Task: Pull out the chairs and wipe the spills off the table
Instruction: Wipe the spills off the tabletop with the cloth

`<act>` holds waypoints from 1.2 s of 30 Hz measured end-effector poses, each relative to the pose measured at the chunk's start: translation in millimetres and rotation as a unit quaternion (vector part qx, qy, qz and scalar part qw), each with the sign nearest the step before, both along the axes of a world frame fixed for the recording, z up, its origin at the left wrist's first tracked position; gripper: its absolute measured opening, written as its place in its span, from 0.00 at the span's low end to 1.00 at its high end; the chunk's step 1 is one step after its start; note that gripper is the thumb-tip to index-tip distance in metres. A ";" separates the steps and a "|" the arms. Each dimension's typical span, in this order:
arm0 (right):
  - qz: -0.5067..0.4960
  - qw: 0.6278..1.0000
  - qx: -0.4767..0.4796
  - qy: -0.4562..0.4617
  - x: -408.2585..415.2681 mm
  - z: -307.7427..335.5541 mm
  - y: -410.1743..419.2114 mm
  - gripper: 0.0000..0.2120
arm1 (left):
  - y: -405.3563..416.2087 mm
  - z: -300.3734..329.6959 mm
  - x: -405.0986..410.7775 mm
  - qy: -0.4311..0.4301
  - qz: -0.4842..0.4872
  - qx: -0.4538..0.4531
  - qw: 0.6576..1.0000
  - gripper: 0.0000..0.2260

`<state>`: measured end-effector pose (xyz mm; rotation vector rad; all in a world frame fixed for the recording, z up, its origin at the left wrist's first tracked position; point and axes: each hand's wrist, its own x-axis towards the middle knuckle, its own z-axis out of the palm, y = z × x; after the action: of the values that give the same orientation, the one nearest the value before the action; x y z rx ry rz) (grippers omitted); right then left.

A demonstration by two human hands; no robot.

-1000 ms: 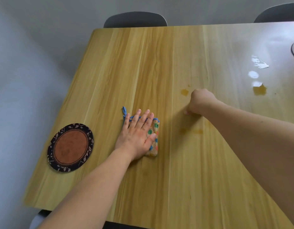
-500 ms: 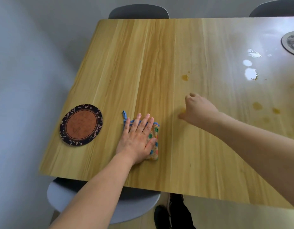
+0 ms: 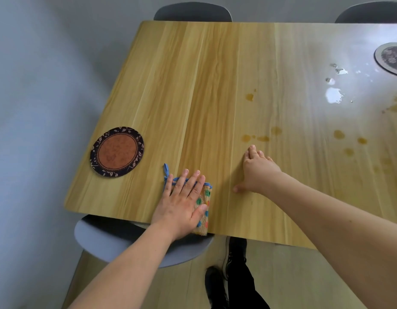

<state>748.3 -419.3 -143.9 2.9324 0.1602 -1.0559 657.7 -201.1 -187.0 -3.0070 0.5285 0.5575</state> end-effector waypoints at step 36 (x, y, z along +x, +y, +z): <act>-0.064 0.970 0.136 -0.192 188.1 9.2 -65.2 0.19 | -72.1 -6.4 177.3 -0.026 0.018 0.004 0.999 0.32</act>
<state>936.4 -484.5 -134.7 3.3652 0.1145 -0.4838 835.0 -273.3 -193.4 -3.0193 0.4674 0.4802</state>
